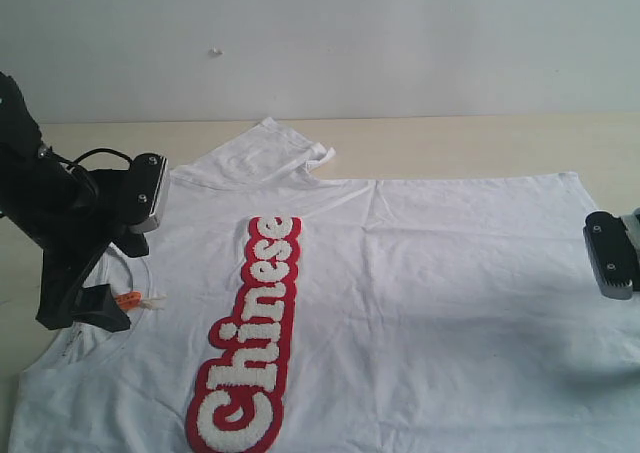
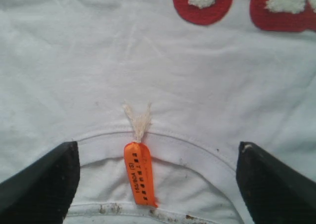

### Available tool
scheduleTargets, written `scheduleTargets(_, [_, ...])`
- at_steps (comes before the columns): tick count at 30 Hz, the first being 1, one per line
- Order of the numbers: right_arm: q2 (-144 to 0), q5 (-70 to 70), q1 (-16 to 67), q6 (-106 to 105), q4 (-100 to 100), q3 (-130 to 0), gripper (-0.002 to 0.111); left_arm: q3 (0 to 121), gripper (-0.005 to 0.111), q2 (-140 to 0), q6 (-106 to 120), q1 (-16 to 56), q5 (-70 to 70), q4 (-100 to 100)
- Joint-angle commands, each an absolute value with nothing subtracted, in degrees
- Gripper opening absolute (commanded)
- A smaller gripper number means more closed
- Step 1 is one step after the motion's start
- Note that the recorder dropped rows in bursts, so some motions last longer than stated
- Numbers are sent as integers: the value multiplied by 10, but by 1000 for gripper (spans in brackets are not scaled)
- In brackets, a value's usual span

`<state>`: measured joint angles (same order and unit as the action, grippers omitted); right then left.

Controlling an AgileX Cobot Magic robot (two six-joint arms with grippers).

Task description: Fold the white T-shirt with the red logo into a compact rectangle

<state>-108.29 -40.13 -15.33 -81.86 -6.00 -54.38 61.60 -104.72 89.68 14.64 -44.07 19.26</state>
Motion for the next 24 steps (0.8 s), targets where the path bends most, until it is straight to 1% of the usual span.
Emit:
scheduleTargets(1, [-1114,-382,-156,-823,-29,-541,95,615,83,-1047,901,148,-437,191])
scheduleTargets(4, [-1121,-371,-156,-823,-24,-541,93,615,83,-1047,901,148,-436,191])
scheduleTargets(5, [-1122,-369,-156,-823,-24,-541,89,615,83,-1047,901,148,-436,191])
scheduleTargets(7, [-1123,-364,-156,-823,-25,-541,76,615,83,-1047,901,148,-436,191])
scheduleTargets(8, [-1123,-360,-156,-823,-25,-541,65,615,83,-1047,901,148,-436,191])
scheduleTargets(9, [-1125,-355,-156,-823,-22,-541,51,615,83,-1047,901,148,-436,191])
scheduleTargets(10, [-1126,-354,-156,-823,-20,-541,33,615,83,-1047,901,148,-436,191])
scheduleTargets(12, [-1127,-353,-156,-823,-19,-541,13,615,83,-1048,908,148,-436,191])
scheduleTargets(14, [-1128,-353,-156,-821,-19,-541,0,615,82,-1053,918,148,-436,191])
scheduleTargets(24, [-1128,-352,-156,-818,-15,-541,0,615,82,-1119,949,148,-414,167])
